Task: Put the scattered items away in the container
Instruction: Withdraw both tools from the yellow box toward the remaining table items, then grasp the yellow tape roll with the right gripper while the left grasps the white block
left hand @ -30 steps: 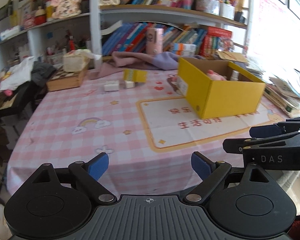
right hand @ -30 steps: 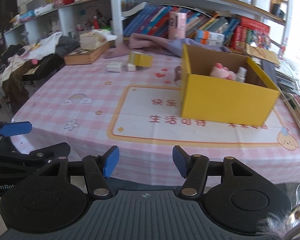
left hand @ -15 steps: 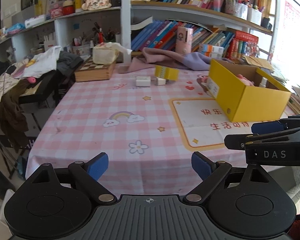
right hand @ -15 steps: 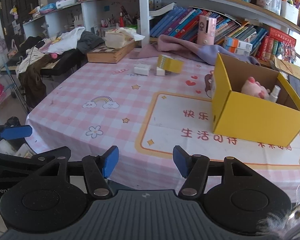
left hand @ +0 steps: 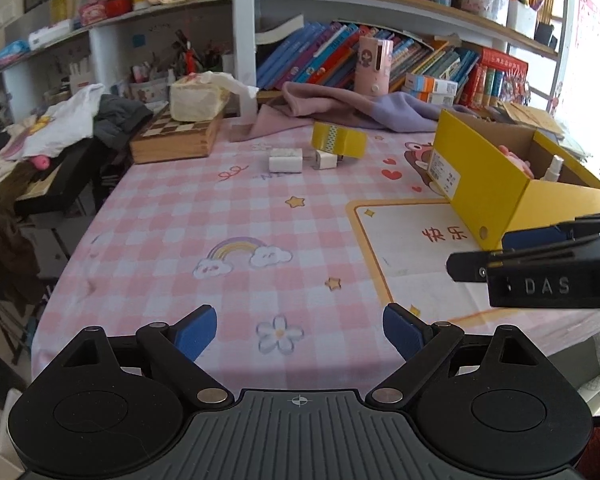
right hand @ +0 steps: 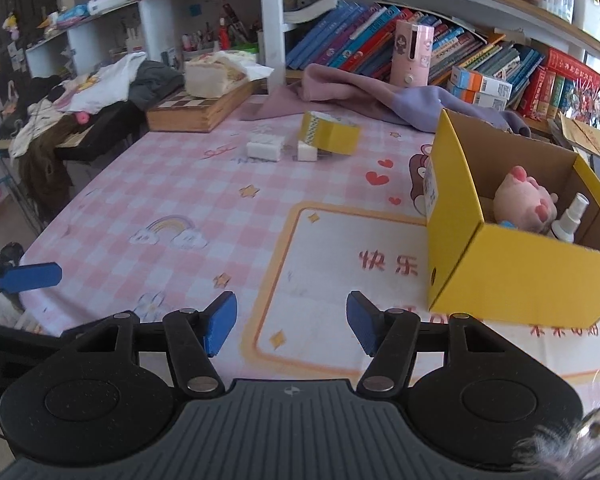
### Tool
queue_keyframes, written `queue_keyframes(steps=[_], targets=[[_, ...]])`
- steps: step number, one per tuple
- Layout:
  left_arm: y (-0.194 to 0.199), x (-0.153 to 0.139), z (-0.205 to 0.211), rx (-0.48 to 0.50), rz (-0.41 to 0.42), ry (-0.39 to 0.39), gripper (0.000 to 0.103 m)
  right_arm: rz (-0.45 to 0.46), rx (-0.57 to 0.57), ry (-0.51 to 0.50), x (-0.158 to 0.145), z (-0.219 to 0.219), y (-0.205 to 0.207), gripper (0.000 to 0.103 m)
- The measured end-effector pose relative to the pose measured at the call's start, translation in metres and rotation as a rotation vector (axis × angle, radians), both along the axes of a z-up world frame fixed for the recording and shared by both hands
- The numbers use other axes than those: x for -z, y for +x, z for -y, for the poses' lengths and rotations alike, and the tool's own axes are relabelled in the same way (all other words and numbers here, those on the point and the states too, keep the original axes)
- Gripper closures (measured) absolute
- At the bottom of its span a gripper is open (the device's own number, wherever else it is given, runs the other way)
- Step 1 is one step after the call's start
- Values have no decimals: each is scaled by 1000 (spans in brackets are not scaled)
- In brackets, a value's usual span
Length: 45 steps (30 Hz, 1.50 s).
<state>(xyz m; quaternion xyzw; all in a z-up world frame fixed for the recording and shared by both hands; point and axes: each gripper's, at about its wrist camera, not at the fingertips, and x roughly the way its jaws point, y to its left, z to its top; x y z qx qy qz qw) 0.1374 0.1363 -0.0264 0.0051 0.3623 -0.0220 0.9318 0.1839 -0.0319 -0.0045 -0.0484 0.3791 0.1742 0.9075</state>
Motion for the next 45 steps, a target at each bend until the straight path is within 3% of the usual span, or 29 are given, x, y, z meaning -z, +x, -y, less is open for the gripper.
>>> queue_keyframes(steps=[12,19,23,25,32,38,45], targets=[[90,-2,1,22,11,32,11,8,28,43,-7,-2,105,43],[143,-2,-1,34,17,41,11,23,59,89,-13,-7,171,37],[172,-1,2,60,28,57,11,-3,70,125,-12,-11,205,21],[186,1,3,64,23,62,11,-9,75,130,-10,-15,224,18],[237,12,1,67,5,62,11,-68,67,118,2,-30,286,6],[280,31,-6,41,-43,54,11,-147,89,110,24,-42,331,5],[312,53,-4,52,-82,84,13,-178,69,66,47,-60,359,4]])
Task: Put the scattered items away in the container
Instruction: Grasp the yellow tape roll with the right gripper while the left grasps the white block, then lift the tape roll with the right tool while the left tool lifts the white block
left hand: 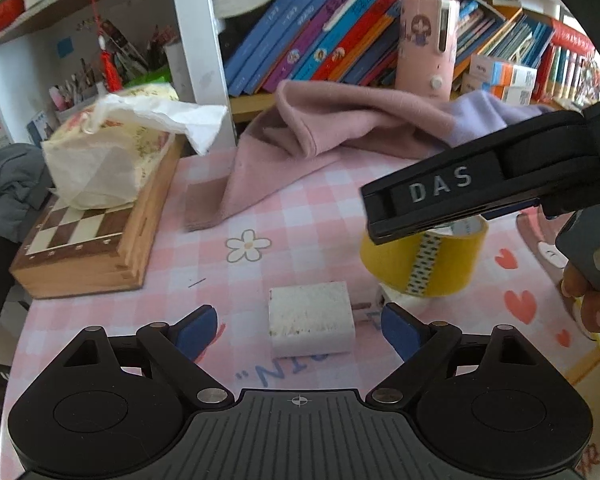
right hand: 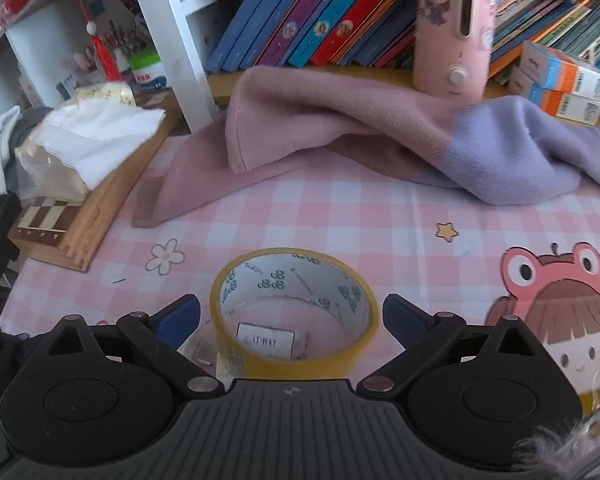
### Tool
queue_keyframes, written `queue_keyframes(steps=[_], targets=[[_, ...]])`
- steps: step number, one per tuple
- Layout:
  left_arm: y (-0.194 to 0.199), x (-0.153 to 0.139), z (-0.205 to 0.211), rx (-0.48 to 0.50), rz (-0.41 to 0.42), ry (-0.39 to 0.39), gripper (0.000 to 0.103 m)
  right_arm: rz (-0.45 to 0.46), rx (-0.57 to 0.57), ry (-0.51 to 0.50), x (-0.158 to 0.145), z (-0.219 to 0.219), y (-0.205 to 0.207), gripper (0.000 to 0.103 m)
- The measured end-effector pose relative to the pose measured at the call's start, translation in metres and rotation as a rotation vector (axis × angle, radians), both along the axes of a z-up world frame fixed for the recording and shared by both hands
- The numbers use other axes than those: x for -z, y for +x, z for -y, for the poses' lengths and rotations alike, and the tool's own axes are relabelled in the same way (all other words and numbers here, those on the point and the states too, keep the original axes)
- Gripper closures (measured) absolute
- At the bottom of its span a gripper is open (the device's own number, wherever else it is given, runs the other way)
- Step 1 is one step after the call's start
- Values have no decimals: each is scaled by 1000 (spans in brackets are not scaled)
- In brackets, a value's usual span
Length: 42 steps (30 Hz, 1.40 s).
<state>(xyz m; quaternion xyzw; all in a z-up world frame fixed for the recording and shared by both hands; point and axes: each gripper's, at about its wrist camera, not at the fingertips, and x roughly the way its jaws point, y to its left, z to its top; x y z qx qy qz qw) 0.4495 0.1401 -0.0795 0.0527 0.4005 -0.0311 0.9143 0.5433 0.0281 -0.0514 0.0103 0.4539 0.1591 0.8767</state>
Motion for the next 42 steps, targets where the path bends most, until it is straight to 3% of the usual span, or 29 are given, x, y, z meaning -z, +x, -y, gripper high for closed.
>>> queue_keyframes(steps=[4,11,16,21,42], targets=[[9,10,3,11,-29,9,18,-20,5,-2,7,-1,10,4],[15,14,-2,-9,-37,-54,22,-59,10,33,15,2,17,7],[18,12,-5,-16,-64,-104,38,-48,-13,26,13,1,13,12],[9,6,-9,-33,-81,-127,38,-14,-25,56,0,5,5,12],[-69,-46,-13,-58,27,-173,38,82,-61,91,-45,23,-69,12]])
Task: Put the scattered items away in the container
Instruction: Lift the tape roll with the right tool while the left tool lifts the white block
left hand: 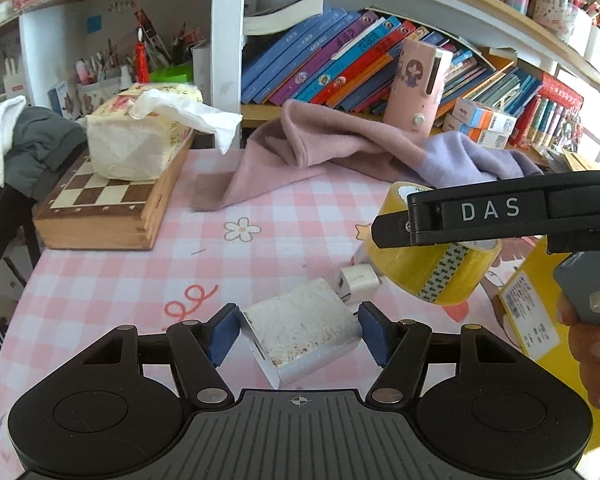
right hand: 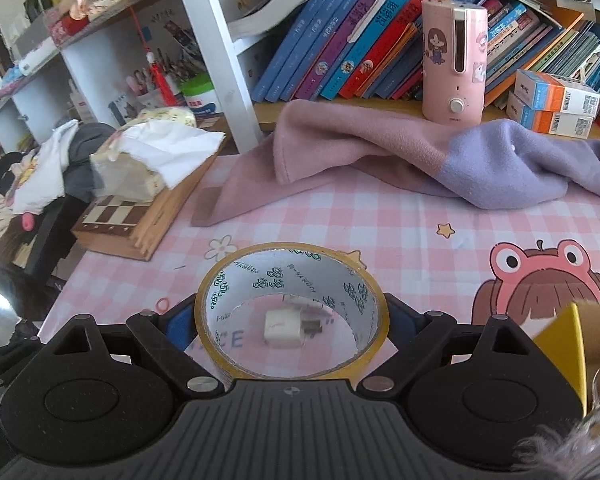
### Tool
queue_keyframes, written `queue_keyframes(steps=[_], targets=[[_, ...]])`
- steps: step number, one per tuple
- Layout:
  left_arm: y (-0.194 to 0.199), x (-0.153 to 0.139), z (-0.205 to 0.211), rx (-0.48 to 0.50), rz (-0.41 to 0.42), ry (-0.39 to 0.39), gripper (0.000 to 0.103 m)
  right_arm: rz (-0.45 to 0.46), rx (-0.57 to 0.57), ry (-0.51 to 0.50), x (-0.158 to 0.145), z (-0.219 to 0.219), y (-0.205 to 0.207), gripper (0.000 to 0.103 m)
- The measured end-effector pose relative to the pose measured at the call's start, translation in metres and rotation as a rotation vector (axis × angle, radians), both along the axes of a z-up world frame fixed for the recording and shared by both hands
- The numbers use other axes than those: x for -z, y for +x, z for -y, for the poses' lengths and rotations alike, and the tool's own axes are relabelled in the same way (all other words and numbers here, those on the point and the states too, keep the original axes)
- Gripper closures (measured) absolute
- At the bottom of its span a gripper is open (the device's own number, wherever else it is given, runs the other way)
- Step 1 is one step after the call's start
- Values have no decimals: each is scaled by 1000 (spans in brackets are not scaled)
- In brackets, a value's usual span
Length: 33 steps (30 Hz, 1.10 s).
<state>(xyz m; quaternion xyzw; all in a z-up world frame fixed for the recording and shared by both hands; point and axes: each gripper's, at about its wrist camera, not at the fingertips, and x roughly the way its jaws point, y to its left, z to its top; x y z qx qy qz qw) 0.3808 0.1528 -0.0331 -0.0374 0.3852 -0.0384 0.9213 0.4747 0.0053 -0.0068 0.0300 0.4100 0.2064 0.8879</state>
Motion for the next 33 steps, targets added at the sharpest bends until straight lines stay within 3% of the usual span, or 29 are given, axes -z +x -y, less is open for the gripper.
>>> queue_keyframes(steps=[22,33], targets=[[-91,-20,-5,-17,14,-50,38,9,-5,16,-14,20,-98,12],[-149,-29,-5,1,30,-85,38,17,-5,16,-21,37,-166,12]])
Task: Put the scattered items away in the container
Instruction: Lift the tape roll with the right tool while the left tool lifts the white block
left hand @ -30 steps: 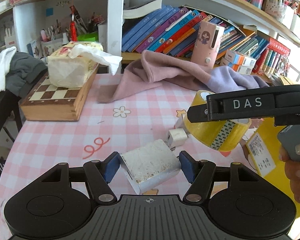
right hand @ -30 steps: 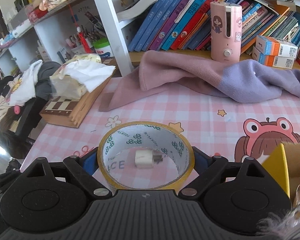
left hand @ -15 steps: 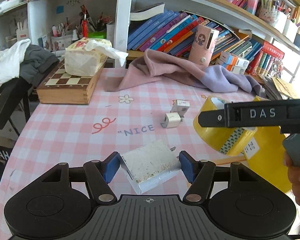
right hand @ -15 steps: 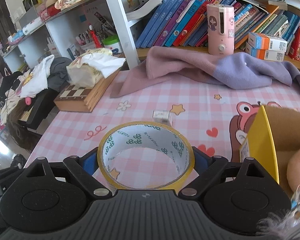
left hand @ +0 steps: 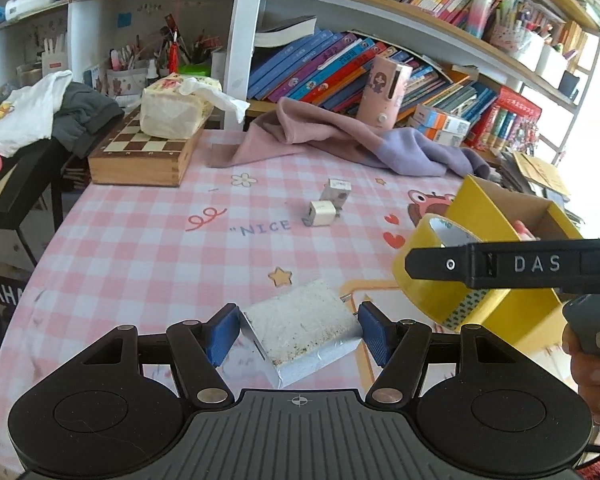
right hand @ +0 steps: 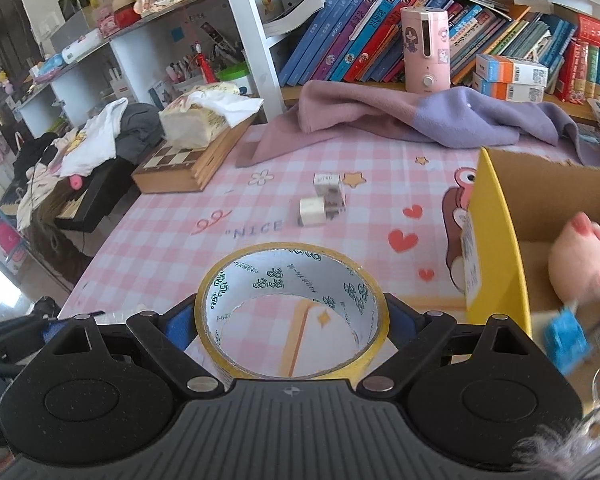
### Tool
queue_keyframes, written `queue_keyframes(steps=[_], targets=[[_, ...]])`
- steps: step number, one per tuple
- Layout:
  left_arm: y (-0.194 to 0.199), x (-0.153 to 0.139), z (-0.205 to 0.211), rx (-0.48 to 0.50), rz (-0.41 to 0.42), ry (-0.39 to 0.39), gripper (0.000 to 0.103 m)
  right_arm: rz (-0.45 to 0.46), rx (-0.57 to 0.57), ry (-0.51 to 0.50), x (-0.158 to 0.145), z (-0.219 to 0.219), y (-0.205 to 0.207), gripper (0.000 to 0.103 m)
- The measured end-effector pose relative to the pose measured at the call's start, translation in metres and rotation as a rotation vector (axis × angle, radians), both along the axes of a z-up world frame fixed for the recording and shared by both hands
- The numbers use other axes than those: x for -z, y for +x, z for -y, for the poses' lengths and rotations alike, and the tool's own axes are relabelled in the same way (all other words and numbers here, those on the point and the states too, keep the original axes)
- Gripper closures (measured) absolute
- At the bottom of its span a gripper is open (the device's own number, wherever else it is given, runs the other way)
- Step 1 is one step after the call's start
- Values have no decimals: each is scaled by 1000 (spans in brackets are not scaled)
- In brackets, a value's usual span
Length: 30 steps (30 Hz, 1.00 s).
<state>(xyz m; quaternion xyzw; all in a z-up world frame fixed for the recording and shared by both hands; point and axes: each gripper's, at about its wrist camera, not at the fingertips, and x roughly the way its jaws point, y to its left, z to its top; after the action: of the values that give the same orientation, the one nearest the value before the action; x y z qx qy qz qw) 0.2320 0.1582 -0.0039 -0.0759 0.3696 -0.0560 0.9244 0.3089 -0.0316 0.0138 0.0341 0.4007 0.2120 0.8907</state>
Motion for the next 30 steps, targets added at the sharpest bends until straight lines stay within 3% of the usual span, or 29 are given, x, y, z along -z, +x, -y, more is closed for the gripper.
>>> queue_keyframes(steps=[18,30], targets=[[-116,-15,14,60,46,-82,38,26,33,-57,0,32,-147,12],[-142,-8,46,160,17,-137,38,-11,168,-68,8,77,-210,12]])
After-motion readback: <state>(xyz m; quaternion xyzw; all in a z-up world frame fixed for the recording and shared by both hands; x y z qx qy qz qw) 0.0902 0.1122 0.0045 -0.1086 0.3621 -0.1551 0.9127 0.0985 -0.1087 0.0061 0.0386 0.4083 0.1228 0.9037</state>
